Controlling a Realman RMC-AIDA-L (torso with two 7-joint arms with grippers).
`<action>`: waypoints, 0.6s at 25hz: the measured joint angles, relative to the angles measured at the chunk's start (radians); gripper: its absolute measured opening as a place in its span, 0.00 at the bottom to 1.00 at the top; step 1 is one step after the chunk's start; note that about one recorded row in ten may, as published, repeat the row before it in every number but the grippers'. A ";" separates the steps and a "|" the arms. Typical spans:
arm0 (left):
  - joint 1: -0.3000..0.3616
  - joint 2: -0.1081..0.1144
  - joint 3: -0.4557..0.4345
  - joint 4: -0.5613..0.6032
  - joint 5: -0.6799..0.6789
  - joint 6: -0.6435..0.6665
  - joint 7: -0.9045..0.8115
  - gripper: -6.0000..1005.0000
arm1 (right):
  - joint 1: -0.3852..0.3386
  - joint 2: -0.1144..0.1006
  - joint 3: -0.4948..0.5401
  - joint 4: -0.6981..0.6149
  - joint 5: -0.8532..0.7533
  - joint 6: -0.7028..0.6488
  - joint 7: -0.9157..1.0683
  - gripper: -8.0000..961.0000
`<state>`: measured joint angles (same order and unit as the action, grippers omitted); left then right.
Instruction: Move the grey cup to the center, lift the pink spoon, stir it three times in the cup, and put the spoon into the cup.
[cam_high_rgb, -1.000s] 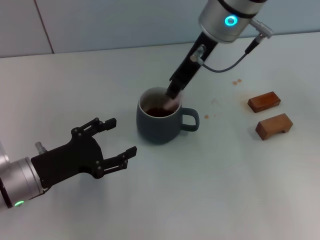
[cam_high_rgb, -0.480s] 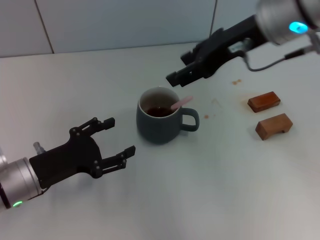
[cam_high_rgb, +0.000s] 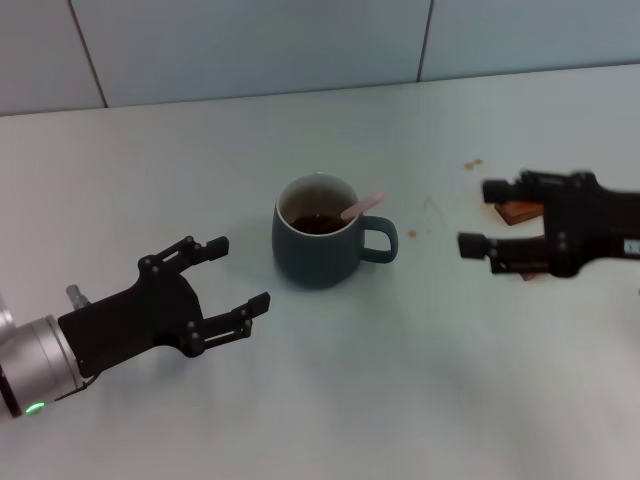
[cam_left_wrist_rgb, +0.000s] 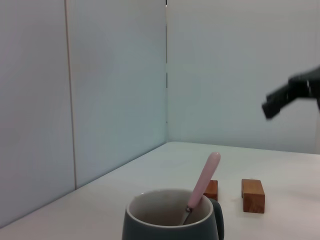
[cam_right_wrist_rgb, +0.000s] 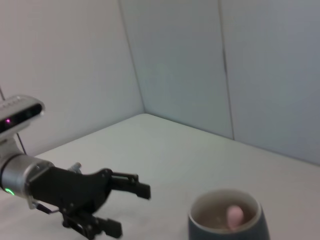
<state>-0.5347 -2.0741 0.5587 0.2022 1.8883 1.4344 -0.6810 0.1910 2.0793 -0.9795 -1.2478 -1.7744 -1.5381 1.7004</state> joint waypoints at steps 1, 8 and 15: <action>-0.003 -0.001 0.002 -0.002 0.000 -0.004 0.000 0.85 | 0.005 0.000 0.022 0.062 0.000 0.000 -0.046 0.83; -0.004 -0.003 0.003 -0.005 0.000 -0.006 0.000 0.85 | 0.048 -0.003 0.068 0.256 -0.014 0.021 -0.177 0.87; -0.002 -0.003 0.003 -0.007 0.000 -0.006 0.000 0.85 | 0.056 -0.004 0.068 0.268 -0.027 0.031 -0.181 0.87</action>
<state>-0.5368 -2.0770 0.5614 0.1950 1.8883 1.4280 -0.6811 0.2474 2.0754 -0.9117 -0.9795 -1.8011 -1.5067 1.5191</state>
